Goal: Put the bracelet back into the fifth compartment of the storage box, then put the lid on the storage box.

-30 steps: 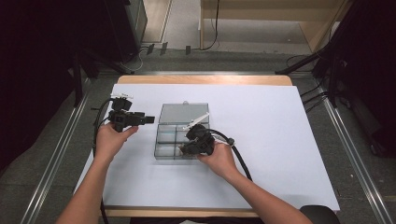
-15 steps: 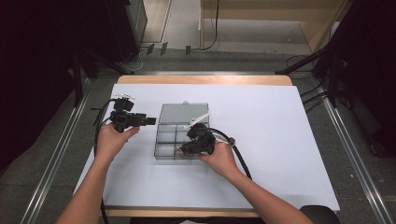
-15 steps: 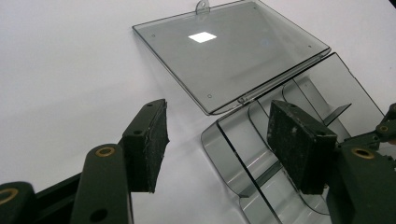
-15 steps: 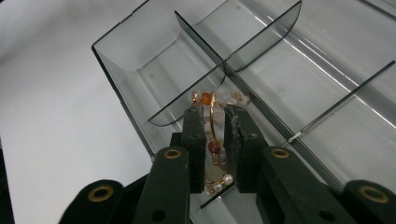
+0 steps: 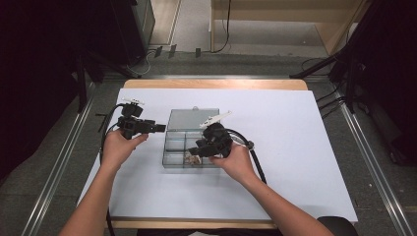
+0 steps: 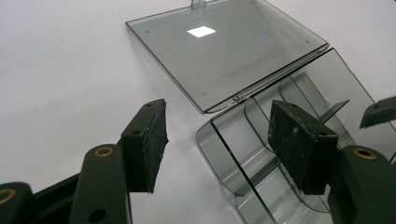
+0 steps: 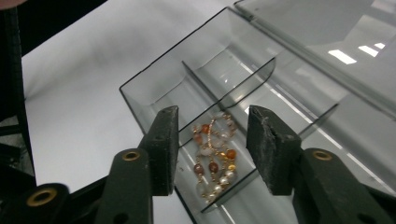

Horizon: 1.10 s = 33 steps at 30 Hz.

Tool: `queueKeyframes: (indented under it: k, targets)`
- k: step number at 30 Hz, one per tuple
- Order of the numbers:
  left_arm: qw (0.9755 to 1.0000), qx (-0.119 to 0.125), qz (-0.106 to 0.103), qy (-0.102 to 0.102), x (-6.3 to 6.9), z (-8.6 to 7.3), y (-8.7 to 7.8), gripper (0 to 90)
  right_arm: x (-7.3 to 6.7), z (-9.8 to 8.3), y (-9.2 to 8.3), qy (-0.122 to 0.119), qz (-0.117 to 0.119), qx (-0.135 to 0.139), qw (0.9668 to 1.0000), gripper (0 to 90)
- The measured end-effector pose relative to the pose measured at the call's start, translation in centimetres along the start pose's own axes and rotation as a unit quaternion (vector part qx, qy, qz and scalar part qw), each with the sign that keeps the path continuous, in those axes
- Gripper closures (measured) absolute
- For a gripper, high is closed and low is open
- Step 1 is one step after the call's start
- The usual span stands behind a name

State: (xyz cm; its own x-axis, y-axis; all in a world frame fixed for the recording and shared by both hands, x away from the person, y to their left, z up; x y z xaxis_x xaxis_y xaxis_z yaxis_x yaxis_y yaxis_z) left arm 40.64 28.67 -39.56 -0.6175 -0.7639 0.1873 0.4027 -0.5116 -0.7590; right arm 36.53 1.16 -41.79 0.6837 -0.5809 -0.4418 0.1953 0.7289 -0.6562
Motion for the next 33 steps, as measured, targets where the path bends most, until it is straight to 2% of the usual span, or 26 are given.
queueKeyframes:
  k: [5,11,20,33]
  targets:
    - [1.0,-0.001,-0.004,0.001,0.1,0.1,0.2,38.6,0.9,0.4,-0.9,0.006,-0.008,0.015,0.9998,53.1]
    - [1.0,0.003,-0.007,-0.004,0.1,0.2,0.4,38.6,1.7,0.7,-1.8,0.011,-0.024,0.02,0.9995,52.1]
    - [0.9999,-0.005,-0.01,0.0,0.2,0.4,0.8,39.4,3.1,1.3,-3.1,0.027,-0.04,0.04,0.9981,50.7]
    - [0.9999,-0.004,-0.011,-0.002,0.1,0.6,0.8,39.5,5.0,1.7,-4.2,0.043,-0.065,0.052,0.9956,50.6]
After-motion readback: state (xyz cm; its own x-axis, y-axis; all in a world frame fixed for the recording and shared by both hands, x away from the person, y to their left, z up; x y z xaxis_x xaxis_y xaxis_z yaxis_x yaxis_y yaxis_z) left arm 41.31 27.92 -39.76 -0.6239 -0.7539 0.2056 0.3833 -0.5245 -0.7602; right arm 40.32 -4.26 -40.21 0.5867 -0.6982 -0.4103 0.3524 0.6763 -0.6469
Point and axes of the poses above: each handheld gripper's, and its own axes: y roughly forward along the jaws, z roughly out of its top, x roughly to its right, the point moved 1 cm from there along y, roughly forward along the jaws, and after that the axes turned 10 degrees about y, right-handed, at the moved point
